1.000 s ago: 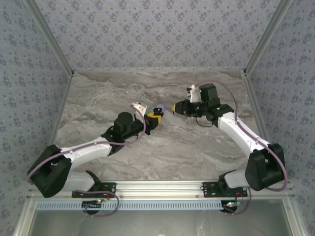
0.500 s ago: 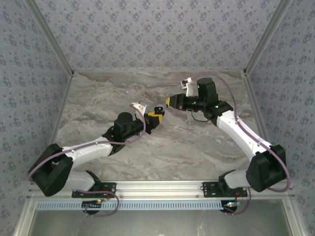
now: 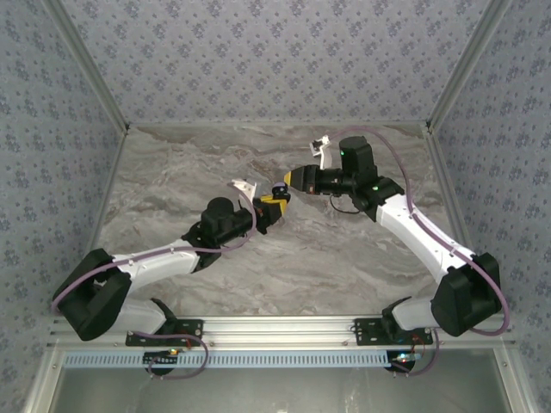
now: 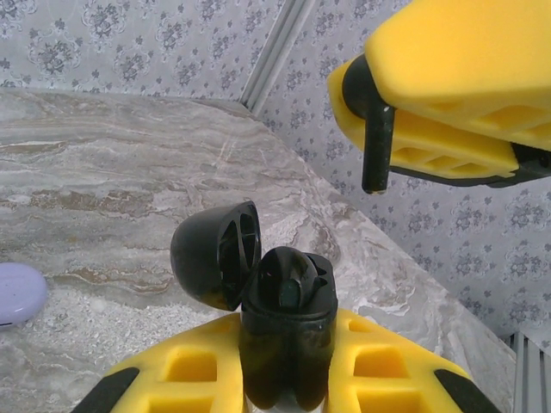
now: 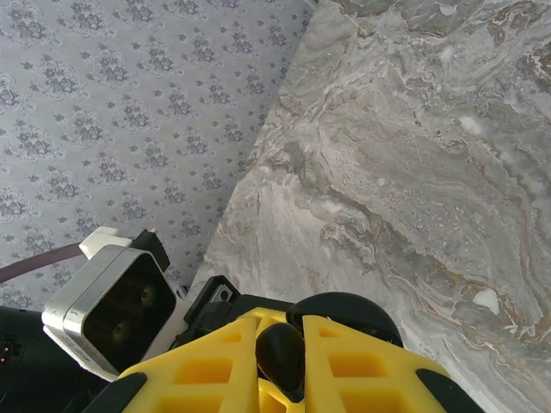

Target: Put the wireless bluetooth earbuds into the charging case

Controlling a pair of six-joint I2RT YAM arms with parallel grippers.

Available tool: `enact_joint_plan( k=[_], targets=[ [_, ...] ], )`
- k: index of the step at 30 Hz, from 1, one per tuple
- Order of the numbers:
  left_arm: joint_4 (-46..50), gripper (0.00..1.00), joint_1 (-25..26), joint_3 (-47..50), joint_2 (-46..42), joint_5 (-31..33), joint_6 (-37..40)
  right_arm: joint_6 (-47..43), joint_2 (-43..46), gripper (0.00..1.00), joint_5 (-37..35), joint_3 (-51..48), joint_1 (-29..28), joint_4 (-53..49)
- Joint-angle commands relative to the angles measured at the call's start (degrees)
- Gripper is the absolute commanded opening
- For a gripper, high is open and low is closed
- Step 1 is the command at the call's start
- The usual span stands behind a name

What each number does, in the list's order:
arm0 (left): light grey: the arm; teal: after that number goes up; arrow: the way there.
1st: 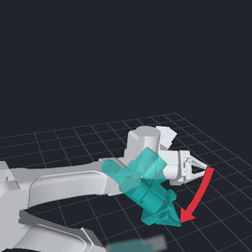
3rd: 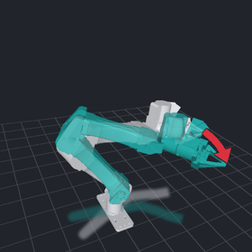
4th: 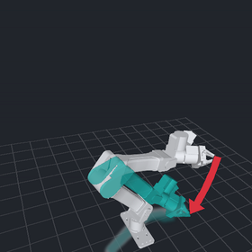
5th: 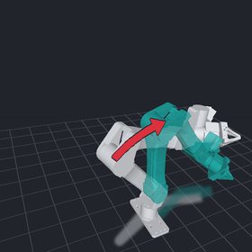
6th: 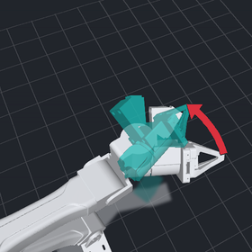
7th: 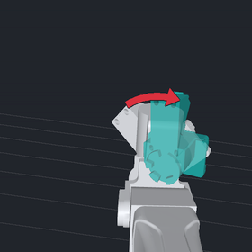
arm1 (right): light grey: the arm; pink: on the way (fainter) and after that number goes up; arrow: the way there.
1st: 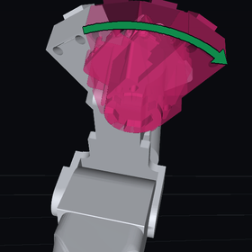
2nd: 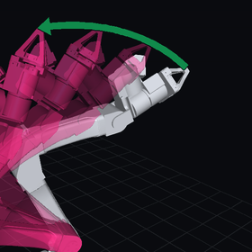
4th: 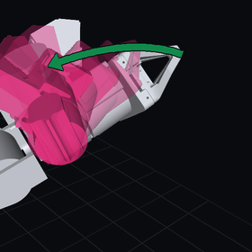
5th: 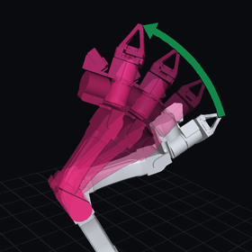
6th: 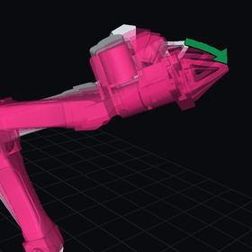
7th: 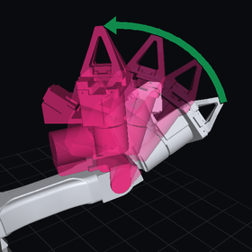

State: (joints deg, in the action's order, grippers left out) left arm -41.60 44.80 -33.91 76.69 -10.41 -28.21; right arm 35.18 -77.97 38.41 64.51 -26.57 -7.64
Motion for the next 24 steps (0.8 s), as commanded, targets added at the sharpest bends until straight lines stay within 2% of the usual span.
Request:
enact_joint_plan(
  k=[1,24],
  targets=[
    [-4.13,0.16,0.41,-1.31,0.15,1.04,-1.06,0.44,0.39,0.18,0.71,2.03,-0.39,1.07],
    [-7.76,0.17,0.39,-1.25,0.30,-0.30,-0.75,0.47,-0.86,0.19,0.59,2.57,-0.77,0.21]
  ],
)
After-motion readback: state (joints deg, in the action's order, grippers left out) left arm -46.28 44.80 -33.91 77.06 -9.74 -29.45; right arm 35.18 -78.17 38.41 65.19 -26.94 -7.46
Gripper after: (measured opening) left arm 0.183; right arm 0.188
